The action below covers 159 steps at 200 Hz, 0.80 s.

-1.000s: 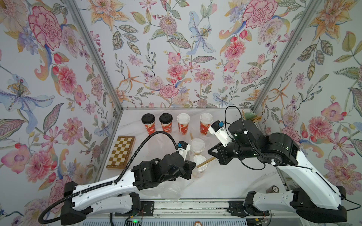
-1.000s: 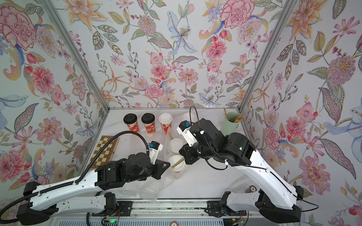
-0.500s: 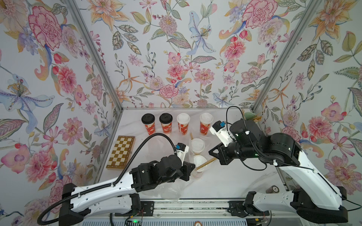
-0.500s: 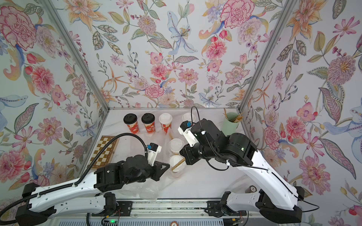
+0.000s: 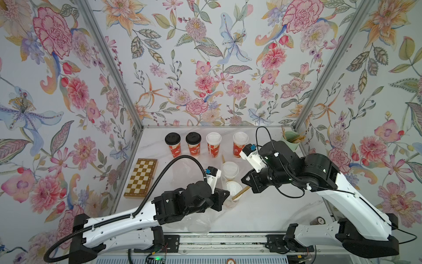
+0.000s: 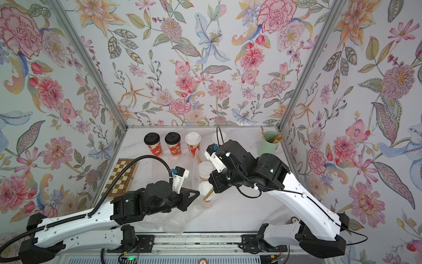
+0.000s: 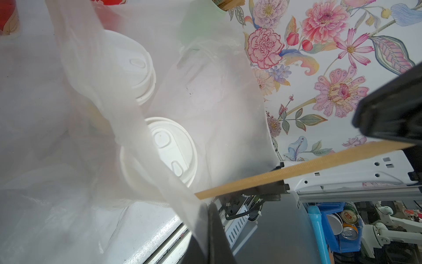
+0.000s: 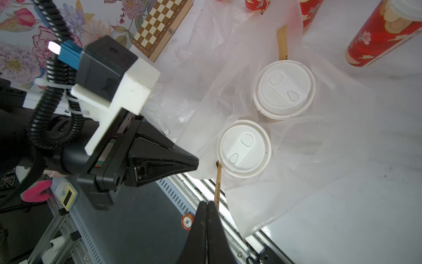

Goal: Pack milk tea into plastic carrier bags
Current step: Place the straw in the plastic carrier bag.

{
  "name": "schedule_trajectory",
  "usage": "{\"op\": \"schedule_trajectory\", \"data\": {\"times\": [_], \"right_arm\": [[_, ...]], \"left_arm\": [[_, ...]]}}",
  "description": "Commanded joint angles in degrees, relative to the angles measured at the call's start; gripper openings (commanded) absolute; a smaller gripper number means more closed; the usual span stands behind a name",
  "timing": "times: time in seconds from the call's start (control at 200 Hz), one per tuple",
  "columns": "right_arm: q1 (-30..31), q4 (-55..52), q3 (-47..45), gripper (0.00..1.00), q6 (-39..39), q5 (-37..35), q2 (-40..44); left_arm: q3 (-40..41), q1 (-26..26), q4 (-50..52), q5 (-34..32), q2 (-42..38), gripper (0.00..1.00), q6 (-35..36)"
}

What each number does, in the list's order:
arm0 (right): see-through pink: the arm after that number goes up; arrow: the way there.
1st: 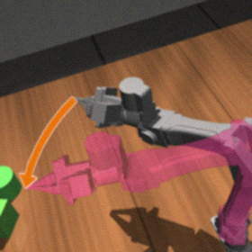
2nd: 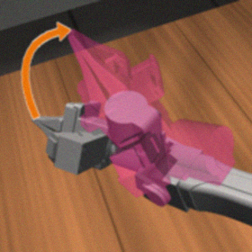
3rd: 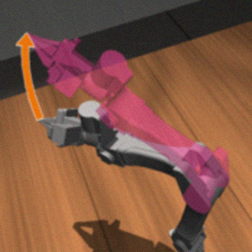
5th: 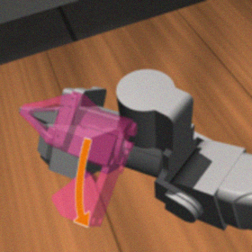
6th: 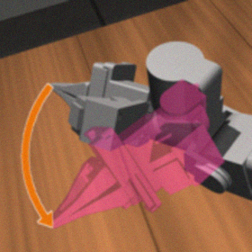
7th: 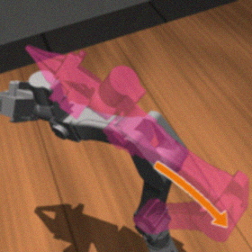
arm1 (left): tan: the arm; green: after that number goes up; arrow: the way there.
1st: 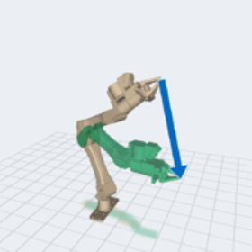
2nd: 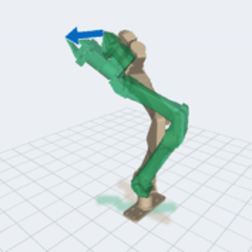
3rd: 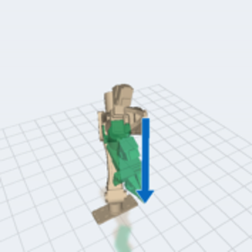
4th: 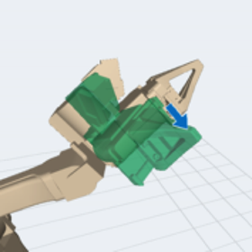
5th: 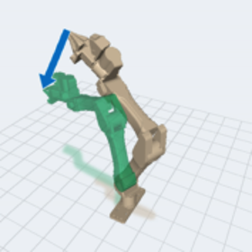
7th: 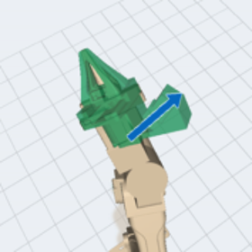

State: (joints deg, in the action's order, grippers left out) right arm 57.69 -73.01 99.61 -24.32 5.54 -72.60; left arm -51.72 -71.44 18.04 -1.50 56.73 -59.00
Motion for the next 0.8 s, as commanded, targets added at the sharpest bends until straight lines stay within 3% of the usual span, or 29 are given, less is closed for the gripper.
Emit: {"op": "schedule_trajectory", "data": {"times": [0.0,0.355,0.791], "right_arm": [[0.2,-1.0,-0.6,0.05,-0.3,-0.9,-0.6],[4.4,0.1,-4.0,0.06,-4.4,-9.8,-4.1],[10.5,17.3,-20.6,0.06,-15.9,-17.2,-0.8]], "left_arm": [[0.9,-0.9,-1.6,1.1,-0.4,0.00,0.0],[1.3,-0.9,-3.4,0.9,-0.3,0.00,0.0],[1.8,-0.9,-4.0,1.1,-0.2,0.00,-0.1]]}}
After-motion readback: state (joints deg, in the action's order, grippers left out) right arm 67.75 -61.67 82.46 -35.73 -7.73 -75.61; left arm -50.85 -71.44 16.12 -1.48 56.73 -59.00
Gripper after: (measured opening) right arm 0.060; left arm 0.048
